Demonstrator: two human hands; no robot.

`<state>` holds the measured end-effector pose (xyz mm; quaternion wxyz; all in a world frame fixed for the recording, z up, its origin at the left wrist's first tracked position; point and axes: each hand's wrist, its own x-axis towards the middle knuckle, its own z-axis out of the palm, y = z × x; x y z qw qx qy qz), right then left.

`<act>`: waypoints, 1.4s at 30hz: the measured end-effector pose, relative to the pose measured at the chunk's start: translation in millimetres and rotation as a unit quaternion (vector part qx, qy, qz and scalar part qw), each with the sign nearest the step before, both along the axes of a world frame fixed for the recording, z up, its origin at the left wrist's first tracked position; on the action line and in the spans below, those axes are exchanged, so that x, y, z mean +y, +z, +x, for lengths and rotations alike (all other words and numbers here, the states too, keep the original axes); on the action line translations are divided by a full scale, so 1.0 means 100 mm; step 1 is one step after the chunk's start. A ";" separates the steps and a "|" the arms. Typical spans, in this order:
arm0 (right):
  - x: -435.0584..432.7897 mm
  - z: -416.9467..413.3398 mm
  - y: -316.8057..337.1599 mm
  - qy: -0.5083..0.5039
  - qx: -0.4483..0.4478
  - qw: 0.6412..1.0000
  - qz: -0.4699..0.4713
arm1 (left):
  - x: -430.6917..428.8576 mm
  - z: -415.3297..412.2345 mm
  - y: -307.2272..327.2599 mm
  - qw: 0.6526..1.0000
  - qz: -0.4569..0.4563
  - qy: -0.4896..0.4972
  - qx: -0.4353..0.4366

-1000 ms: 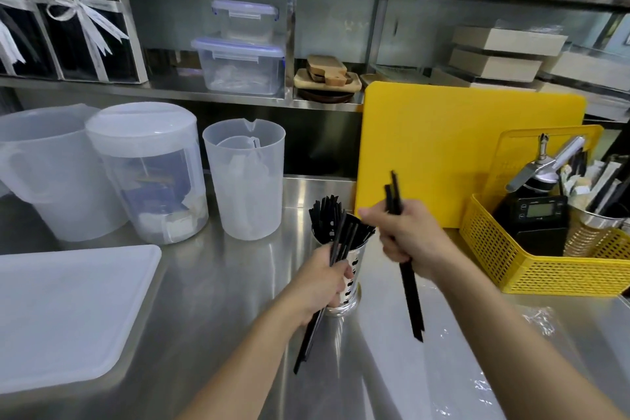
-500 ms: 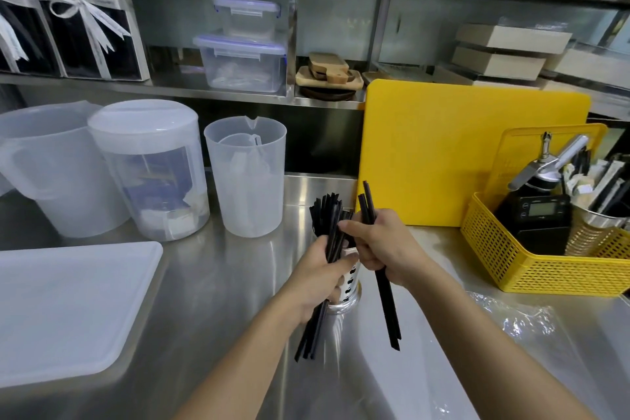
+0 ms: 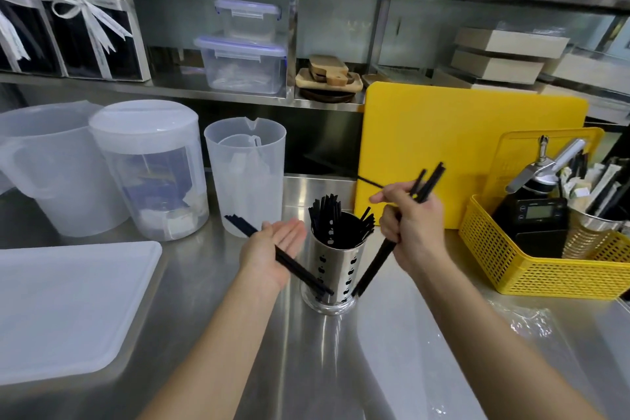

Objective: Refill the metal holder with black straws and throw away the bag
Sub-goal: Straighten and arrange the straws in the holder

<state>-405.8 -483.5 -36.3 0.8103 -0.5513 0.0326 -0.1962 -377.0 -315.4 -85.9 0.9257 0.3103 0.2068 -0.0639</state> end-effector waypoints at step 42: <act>0.32 -0.13 0.00 0.060 -0.276 0.871 -0.402 | -0.17 -0.15 -0.12 0.928 0.101 -0.354 -0.062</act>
